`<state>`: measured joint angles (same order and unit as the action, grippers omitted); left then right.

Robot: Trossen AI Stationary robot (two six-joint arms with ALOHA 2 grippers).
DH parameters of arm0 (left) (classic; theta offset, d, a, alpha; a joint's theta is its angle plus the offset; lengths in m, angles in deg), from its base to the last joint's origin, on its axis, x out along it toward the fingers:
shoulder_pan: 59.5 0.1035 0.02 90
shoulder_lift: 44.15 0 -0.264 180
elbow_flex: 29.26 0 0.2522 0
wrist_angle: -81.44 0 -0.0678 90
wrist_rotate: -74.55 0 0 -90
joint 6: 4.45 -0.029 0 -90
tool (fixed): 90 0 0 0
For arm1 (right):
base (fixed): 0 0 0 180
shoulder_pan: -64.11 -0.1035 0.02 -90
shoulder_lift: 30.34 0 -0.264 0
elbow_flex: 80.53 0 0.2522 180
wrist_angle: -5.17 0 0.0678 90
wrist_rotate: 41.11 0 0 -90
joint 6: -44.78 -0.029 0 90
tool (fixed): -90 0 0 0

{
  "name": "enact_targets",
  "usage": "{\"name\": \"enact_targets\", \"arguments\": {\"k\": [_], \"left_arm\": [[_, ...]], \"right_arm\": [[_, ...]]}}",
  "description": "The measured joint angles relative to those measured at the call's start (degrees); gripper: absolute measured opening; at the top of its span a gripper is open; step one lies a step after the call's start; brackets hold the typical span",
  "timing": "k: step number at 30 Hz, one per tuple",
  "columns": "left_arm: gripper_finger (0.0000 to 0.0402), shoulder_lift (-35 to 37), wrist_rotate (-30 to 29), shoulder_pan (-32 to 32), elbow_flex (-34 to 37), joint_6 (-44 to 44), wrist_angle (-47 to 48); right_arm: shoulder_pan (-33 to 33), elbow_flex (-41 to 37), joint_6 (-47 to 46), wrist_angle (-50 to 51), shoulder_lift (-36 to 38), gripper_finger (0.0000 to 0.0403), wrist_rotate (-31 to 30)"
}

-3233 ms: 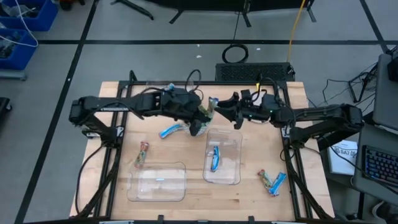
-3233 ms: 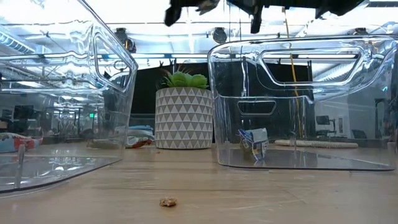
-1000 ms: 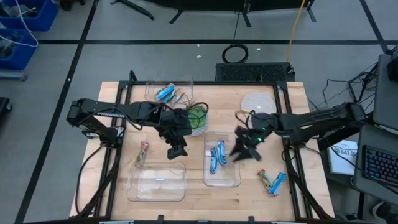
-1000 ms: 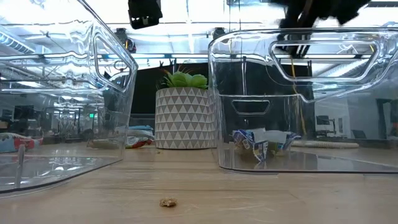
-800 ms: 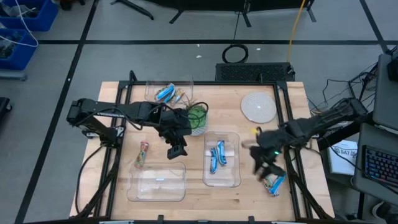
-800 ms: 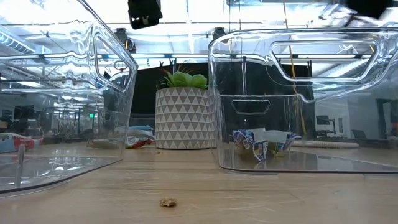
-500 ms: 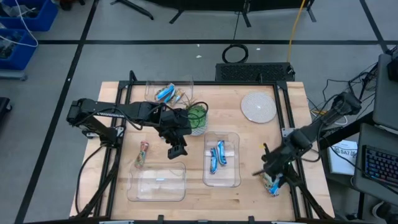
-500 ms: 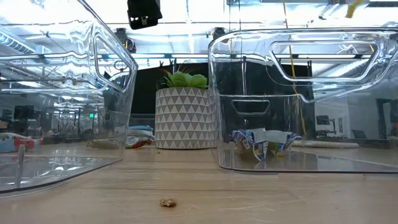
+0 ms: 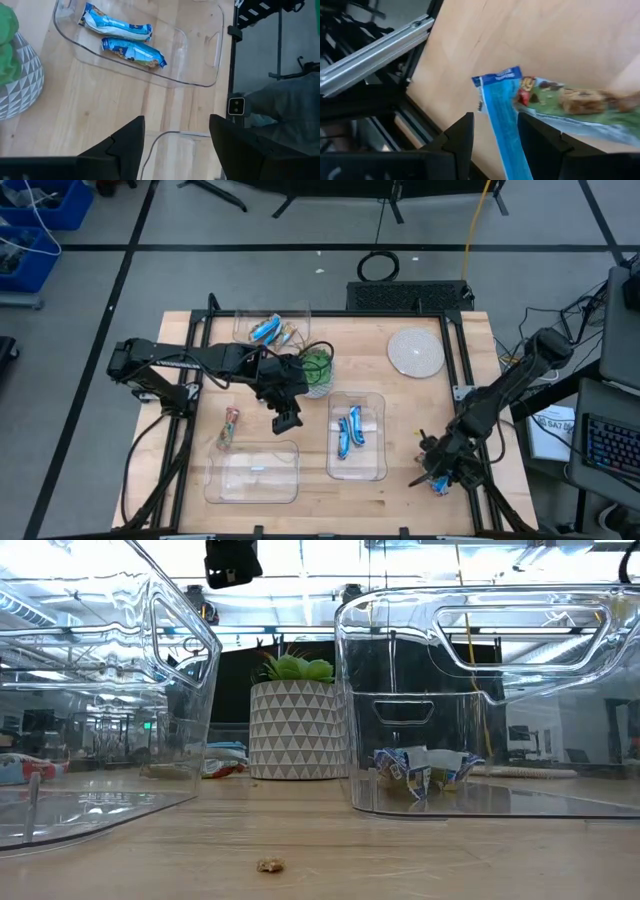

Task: Pick and place Granola Bars by type
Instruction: Put the blue granola bar into the middle transparent bin

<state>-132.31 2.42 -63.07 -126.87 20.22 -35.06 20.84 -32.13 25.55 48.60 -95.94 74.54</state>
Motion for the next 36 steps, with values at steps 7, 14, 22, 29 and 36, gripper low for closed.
{"name": "enact_targets", "arguments": {"k": [7, 14, 22, 29, 36], "left_arm": [[0.0223, 0.00, 0.04, 0.00, 0.00, 0.55, -0.02], [0.0223, 0.00, 0.70, 0.01, 0.00, 1.37, -0.01], [0.0223, 0.00, 3.06, 0.12, 0.00, 1.43, 0.12], [0.0223, 0.00, -3.85, 0.87, 0.00, 4.60, 13.21], [0.0223, 1.73, -7.84, 3.70, 1.41, -2.72, 20.01]], "right_arm": [[-1.04, -7.70, -4.26, -7.68, -0.01, 0.0143, -0.69], [-1.04, -10.10, -11.17, -5.07, 0.90, 0.0040, 2.23], [0.52, 3.04, -12.88, 10.19, 7.39, 0.0009, 4.60], [11.90, 19.82, -10.33, 12.74, 7.48, 0.0008, -7.94], [30.29, 23.09, -6.41, -6.87, -0.06, 0.0007, -11.91]]}}
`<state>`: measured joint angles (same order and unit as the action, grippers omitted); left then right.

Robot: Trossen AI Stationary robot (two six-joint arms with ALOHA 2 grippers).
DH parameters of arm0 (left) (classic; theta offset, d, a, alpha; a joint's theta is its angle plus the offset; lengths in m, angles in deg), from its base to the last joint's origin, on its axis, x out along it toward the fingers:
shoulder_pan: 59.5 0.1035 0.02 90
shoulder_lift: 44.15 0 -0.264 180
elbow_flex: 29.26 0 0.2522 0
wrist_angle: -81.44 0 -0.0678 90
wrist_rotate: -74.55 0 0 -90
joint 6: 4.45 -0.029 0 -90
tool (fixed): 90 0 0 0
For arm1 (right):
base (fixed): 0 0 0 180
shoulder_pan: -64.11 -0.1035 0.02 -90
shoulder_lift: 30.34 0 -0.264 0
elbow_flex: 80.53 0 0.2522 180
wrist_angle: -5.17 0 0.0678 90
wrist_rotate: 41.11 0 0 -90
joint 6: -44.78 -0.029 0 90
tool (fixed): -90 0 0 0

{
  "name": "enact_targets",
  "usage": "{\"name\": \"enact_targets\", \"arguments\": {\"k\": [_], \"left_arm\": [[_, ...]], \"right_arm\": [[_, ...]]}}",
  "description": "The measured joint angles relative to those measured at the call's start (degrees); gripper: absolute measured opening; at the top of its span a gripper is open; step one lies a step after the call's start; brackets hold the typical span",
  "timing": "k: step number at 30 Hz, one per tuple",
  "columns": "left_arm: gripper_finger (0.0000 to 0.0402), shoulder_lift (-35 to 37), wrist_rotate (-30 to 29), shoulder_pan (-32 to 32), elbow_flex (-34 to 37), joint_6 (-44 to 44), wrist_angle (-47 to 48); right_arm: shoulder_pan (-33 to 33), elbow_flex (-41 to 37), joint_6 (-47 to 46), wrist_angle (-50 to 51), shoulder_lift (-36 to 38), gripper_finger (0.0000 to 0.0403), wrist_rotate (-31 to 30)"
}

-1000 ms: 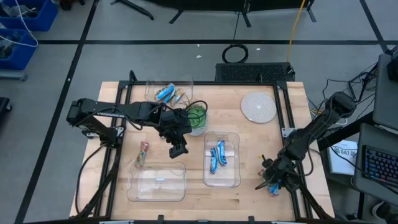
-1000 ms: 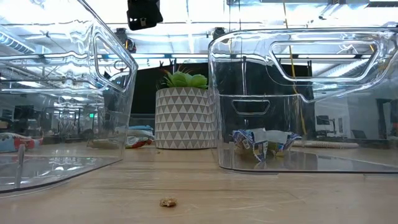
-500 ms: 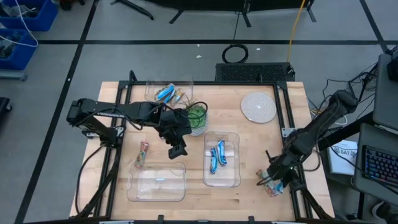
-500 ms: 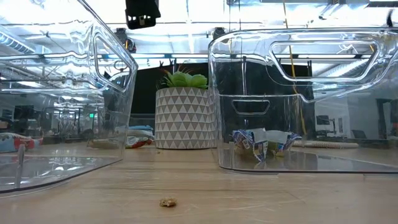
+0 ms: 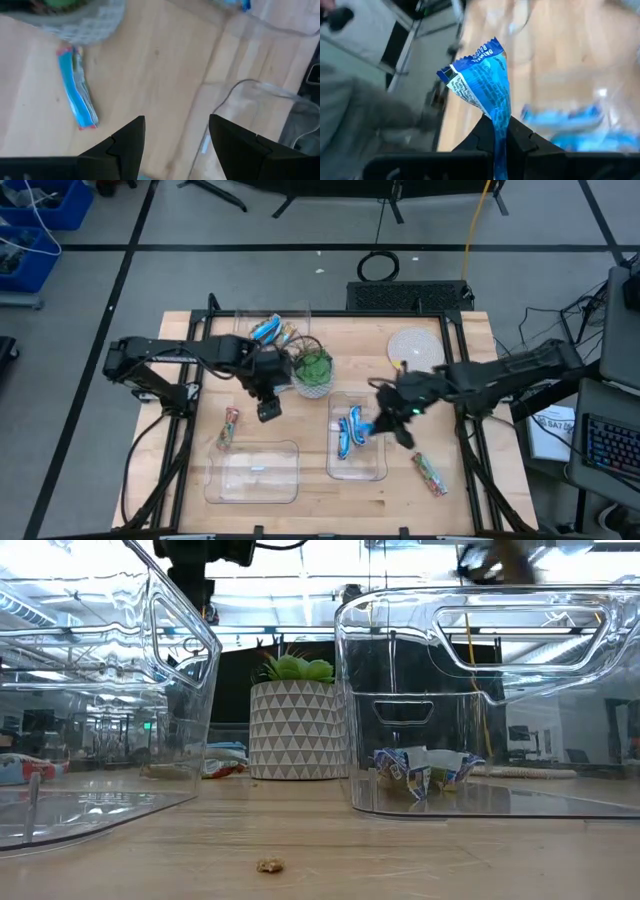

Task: Pick and place Granola Bars by type
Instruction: Put the blue granola bar into the middle transparent bin

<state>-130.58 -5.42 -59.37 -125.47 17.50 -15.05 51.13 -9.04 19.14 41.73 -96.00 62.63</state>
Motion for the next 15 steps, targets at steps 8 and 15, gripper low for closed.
{"name": "enact_targets", "arguments": {"k": [8, 15], "left_arm": [[0.0223, 8.48, 1.42, 1.32, 16.60, 11.65, -1.84], [0.0223, 16.77, -3.07, -0.48, 31.45, 31.60, -3.82]], "right_arm": [[7.45, 0.00, 9.81, -7.20, -12.86, 0.0007, 5.37], [8.53, -0.03, 15.22, -7.52, -20.38, 0.0007, 7.52]]}}
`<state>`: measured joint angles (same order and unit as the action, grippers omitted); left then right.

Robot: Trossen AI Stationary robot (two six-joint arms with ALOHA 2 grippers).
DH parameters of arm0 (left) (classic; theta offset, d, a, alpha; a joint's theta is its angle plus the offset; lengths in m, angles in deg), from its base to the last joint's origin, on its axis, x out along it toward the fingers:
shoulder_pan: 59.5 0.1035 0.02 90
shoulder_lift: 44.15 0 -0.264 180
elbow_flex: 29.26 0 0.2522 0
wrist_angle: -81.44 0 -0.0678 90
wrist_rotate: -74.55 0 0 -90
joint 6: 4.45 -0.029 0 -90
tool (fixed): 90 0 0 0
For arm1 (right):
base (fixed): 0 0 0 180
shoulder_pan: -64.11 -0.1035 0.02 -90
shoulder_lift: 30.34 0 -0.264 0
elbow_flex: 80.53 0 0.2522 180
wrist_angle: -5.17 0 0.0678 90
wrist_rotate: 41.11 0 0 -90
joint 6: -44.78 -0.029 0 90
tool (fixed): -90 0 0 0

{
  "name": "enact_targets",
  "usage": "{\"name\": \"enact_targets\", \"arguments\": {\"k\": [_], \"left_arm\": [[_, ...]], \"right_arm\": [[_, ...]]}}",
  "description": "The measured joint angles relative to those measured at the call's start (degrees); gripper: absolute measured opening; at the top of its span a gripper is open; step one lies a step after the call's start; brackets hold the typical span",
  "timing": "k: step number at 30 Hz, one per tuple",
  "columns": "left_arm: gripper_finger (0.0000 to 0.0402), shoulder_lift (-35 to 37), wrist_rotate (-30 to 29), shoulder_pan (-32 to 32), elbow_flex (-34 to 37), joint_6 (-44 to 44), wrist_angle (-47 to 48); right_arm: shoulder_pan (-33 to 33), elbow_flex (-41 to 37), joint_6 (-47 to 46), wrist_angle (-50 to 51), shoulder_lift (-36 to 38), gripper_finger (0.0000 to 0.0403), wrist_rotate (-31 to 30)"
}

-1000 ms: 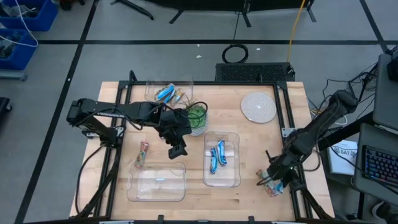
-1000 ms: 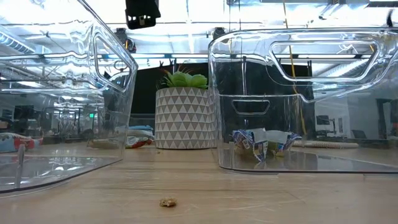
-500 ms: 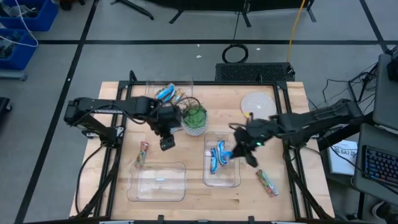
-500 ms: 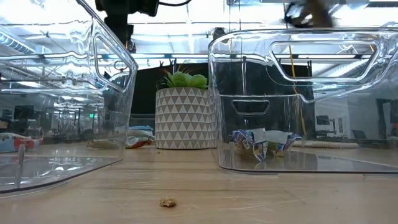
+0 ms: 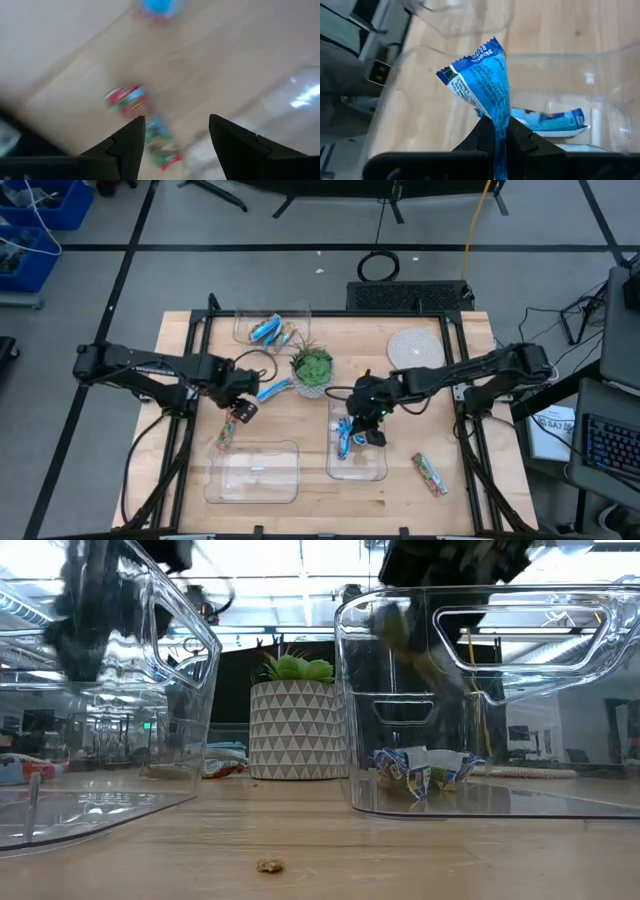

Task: Pick and place Granola Bars by type
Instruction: Put the blue granola bar into the middle transparent bin, then put the middle red granola bar into the bottom transparent bin

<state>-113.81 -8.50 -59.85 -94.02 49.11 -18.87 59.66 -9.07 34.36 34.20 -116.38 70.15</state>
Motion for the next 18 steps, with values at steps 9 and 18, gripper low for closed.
{"name": "enact_targets", "arguments": {"k": [9, 18], "left_arm": [[0.0223, 4.98, 3.90, -3.66, 13.49, 11.52, -4.22], [0.0222, 5.06, 5.00, -7.04, 19.12, 18.83, -15.51]], "right_arm": [[0.36, -0.08, 1.15, -0.75, -5.79, 0.0044, 5.81], [0.25, -0.10, -3.27, -0.35, -1.94, 0.0206, 11.38]]}}
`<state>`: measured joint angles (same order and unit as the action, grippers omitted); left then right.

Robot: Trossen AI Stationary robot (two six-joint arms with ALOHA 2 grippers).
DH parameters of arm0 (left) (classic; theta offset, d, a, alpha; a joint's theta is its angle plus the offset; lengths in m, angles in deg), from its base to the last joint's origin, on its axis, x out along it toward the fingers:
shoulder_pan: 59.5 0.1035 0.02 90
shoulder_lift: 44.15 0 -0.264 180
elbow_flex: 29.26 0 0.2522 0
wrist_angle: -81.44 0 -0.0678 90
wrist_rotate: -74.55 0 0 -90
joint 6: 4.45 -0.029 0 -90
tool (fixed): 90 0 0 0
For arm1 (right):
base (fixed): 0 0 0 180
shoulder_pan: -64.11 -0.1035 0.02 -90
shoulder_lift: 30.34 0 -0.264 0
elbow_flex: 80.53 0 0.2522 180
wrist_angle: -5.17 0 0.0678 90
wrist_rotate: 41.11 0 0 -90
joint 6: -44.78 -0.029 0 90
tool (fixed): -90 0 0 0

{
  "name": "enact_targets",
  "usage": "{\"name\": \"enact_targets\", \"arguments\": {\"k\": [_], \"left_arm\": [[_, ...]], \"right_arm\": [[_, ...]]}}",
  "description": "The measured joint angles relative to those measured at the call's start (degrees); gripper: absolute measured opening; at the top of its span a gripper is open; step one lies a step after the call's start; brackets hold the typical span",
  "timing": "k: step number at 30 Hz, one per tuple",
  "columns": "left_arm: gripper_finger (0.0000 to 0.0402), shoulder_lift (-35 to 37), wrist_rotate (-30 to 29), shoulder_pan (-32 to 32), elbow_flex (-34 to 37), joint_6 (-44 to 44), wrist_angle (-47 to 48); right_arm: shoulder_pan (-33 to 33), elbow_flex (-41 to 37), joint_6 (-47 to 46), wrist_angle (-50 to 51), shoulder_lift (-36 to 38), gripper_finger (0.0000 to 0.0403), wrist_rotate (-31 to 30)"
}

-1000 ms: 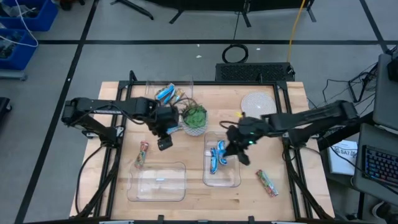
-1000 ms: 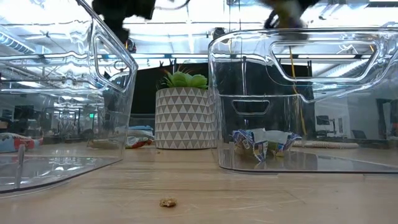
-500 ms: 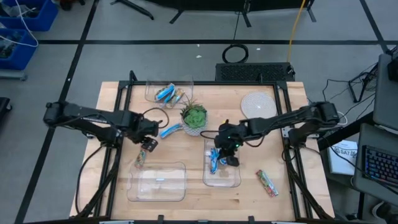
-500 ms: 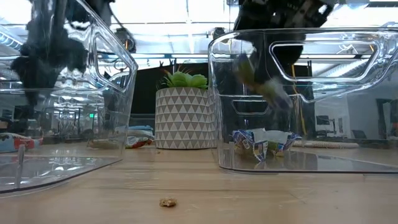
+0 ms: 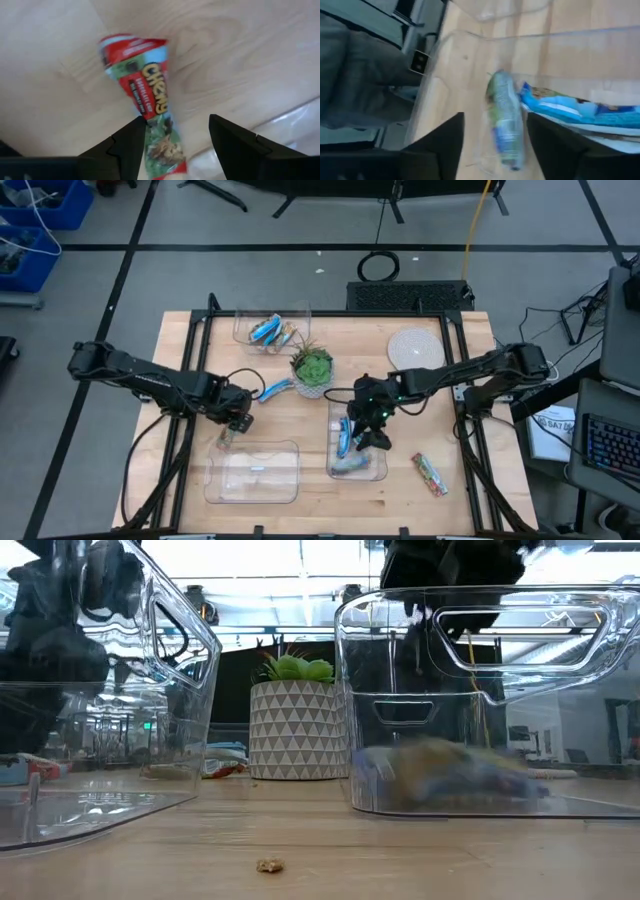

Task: Pick and place Granola Bars by type
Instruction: Put the middle red granola bar into the bottom transparent bin

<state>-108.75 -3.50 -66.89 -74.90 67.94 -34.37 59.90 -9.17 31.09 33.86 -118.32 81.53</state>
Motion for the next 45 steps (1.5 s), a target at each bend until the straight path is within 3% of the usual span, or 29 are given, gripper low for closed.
{"name": "enact_targets", "arguments": {"k": [5, 13, 19, 24, 28, 31, 39, 45], "left_arm": [[0.0181, -0.30, 0.01, -0.67, 3.54, 3.75, -4.24], [0.0020, 0.14, -0.21, 0.14, 3.75, 3.83, -4.33], [0.0014, 0.76, -3.07, 2.74, -5.54, -1.31, -1.81], [0.0011, 0.75, -6.80, 3.71, -18.42, -8.38, 3.67], [0.0009, 0.81, -8.79, 2.10, -27.77, -12.87, 7.87], [0.0009, 0.55, -8.09, -2.73, -30.76, -13.50, 9.79], [0.0009, -4.72, -5.73, -21.58, -30.89, -5.01, 9.39], [0.0008, -10.42, -4.85, -29.58, -30.86, -0.68, 3.50]], "right_arm": [[-0.02, 0.00, -1.40, -0.20, 5.11, 0.0238, 0.25], [-0.02, 0.00, -2.69, 0.55, 17.52, 0.0204, -4.31], [-1.84, 0.07, -12.24, 12.53, 25.41, 0.0185, -6.52], [-9.91, 0.07, -24.26, 26.85, 28.54, 0.0178, -17.16], [-16.64, -0.03, -29.71, 32.22, 28.78, 0.0178, -24.41], [-20.95, -2.10, -35.29, 30.90, 28.86, 0.0177, -28.00], [-31.53, -15.06, -61.16, 22.95, 28.69, 0.0169, -28.20], [-38.23, -20.90, -74.41, 21.76, 28.69, 0.0165, -28.33]]}}
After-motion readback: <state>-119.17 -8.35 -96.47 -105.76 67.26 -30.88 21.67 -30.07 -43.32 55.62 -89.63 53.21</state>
